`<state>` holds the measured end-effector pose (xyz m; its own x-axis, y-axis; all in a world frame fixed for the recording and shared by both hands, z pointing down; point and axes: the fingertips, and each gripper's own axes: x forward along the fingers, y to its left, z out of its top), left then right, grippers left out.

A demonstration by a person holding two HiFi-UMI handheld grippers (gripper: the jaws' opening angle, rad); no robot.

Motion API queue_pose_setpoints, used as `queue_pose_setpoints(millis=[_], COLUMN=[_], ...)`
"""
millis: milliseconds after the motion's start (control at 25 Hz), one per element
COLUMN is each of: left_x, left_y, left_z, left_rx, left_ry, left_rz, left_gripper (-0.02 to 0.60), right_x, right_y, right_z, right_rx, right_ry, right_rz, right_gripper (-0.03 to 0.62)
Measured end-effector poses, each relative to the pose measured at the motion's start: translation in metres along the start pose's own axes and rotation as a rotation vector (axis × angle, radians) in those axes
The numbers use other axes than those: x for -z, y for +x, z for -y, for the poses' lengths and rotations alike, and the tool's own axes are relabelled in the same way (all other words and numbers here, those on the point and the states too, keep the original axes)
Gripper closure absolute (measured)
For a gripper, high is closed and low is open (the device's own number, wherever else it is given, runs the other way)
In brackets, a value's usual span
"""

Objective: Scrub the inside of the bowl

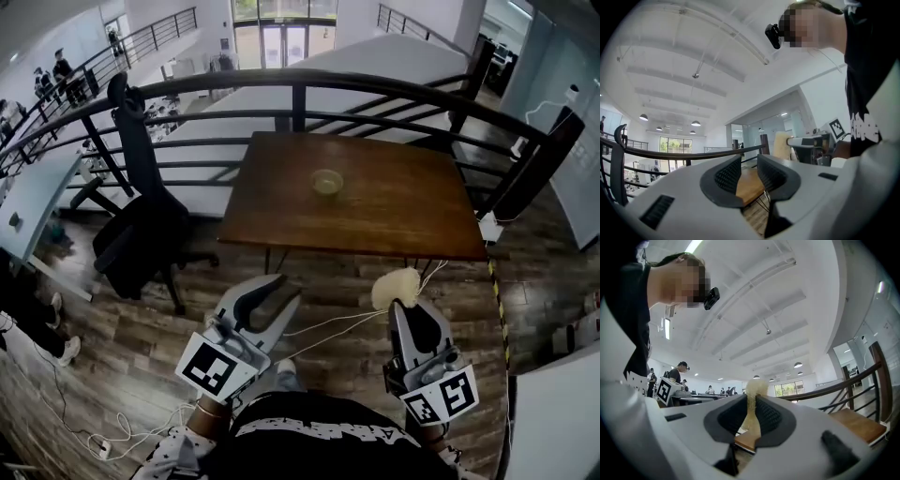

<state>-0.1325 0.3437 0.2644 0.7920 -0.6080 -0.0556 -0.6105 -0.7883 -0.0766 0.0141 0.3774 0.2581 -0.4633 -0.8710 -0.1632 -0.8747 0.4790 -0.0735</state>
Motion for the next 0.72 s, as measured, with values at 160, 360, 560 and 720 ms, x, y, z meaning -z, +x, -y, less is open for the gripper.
queue_pose_setpoints(millis=[160,360,560,720], left_x=[0.002,0.004,0.01,0.018], left_y=[0.015,0.029,0.04,0.046], left_z=[-0.026,-0.055,-0.082,-0.104], left_rx=[0.03,0.057,0.09,0.117], left_ry=[-0.011,-0.03,-0.052,-0.049], left_rz=[0.011,0.021,0.03,0.013], left_gripper=[0.485,0.485,0.482,0.466], right_x=[0.005,0.006,0.011,0.017], right_y=[0.028,0.056,0.079,0.099], right_z=[0.005,0.011,0.016,0.016], right_rx=[0.01,0.037,0.078,0.103], right_ry=[-0.004,-0.021,-0.026,-0.037], right_rz=[-0.011,-0.024,-0.03,-0.036], right_gripper=[0.536,0.536,0.536,0.536])
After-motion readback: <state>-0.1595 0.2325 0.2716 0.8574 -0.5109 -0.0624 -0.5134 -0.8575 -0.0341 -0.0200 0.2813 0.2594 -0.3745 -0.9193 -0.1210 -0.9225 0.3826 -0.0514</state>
